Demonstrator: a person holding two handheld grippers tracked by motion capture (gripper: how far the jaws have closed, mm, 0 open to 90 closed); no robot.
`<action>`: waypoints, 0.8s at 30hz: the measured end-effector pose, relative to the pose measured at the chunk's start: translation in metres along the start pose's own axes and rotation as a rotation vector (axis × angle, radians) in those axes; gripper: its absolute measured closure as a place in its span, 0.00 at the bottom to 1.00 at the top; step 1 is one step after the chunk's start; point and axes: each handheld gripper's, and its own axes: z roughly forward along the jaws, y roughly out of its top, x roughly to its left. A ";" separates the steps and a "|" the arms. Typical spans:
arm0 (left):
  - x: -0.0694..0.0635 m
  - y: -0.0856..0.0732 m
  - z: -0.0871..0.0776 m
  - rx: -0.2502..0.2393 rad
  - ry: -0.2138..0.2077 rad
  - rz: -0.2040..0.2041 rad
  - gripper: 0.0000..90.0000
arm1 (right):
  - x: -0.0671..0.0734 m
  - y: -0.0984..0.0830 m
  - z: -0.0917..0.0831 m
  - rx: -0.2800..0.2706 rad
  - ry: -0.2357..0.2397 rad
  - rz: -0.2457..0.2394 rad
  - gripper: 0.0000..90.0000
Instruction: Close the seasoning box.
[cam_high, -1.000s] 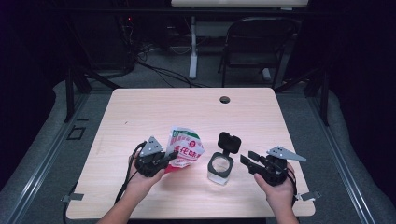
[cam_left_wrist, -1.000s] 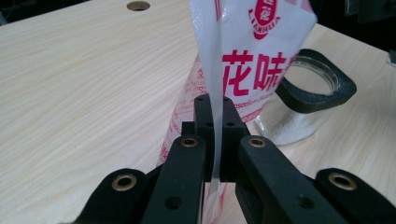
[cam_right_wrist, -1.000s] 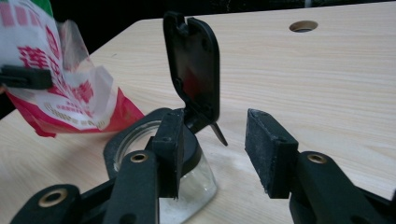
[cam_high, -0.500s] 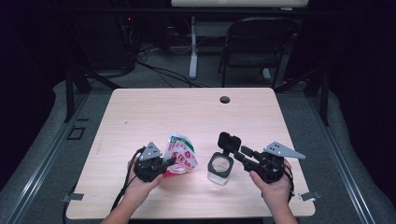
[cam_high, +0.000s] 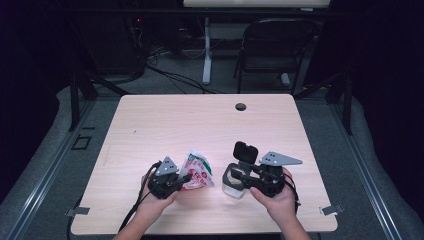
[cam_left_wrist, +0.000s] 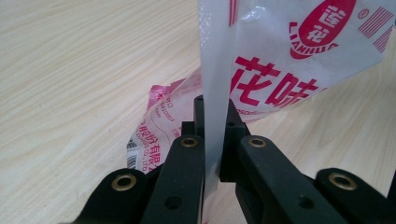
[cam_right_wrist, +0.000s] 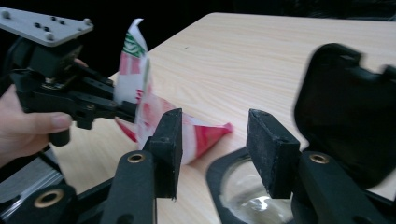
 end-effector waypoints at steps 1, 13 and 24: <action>-0.001 0.000 0.001 0.005 -0.004 0.001 1.00 | 0.002 0.001 0.002 0.009 0.015 -0.002 0.62; -0.004 -0.001 0.006 0.019 -0.017 0.006 1.00 | 0.018 0.003 0.029 0.077 0.083 -0.023 0.62; -0.004 -0.002 0.007 0.021 -0.026 0.002 1.00 | 0.025 0.001 0.039 0.105 0.115 -0.028 0.63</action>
